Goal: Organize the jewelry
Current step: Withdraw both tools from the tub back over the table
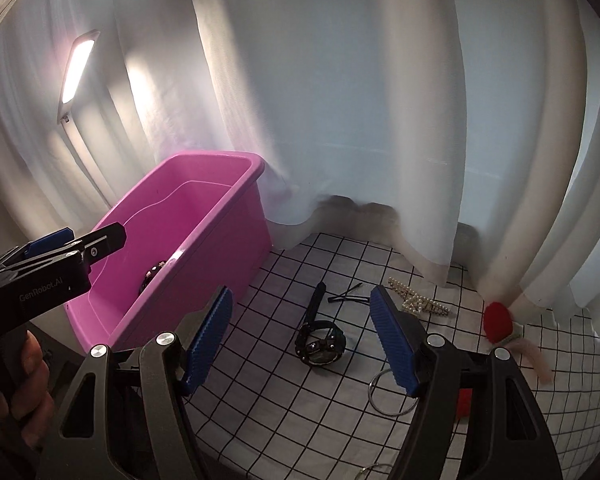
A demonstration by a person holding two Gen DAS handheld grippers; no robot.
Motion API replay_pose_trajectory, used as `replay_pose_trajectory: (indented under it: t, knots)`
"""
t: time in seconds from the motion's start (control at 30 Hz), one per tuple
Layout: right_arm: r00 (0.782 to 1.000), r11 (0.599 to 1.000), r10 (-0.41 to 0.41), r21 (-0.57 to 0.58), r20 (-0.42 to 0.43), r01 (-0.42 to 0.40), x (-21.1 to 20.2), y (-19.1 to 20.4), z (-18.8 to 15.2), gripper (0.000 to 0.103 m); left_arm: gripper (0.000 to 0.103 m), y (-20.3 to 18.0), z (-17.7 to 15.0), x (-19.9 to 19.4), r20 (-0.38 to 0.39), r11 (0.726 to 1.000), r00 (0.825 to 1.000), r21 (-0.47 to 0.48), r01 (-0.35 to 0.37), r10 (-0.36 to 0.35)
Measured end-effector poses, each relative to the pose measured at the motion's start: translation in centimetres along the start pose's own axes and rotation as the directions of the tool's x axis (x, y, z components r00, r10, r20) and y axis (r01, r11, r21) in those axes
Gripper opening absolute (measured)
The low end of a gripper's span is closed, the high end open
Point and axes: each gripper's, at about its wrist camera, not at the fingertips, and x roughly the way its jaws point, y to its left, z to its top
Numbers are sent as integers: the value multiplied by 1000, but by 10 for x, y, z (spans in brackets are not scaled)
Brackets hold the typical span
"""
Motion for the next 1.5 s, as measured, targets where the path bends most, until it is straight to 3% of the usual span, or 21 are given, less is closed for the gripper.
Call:
replay_pose_trajectory:
  t: [0.53,0.83,1.23,1.5]
  knots:
    - [992,976,-126,175,-21,128,-49,-95,-49,68,88,-91,-21,2,-54,989,995,118,86,-80]
    - [983,949,-179,257,-40,183,-63,-139,-76,68,88,-123,-41,24,-136,981,986,150,121,-101]
    - [971,902,-188,365,-151,231,-41,-204,-131,68,88,-138,-93,74,-250,979,963,153,138,-97]
    - [963,898,-153,374,-223,230,-7,-220,-162,68,88,-118,-118,108,-303,990,951,98,98,-64]
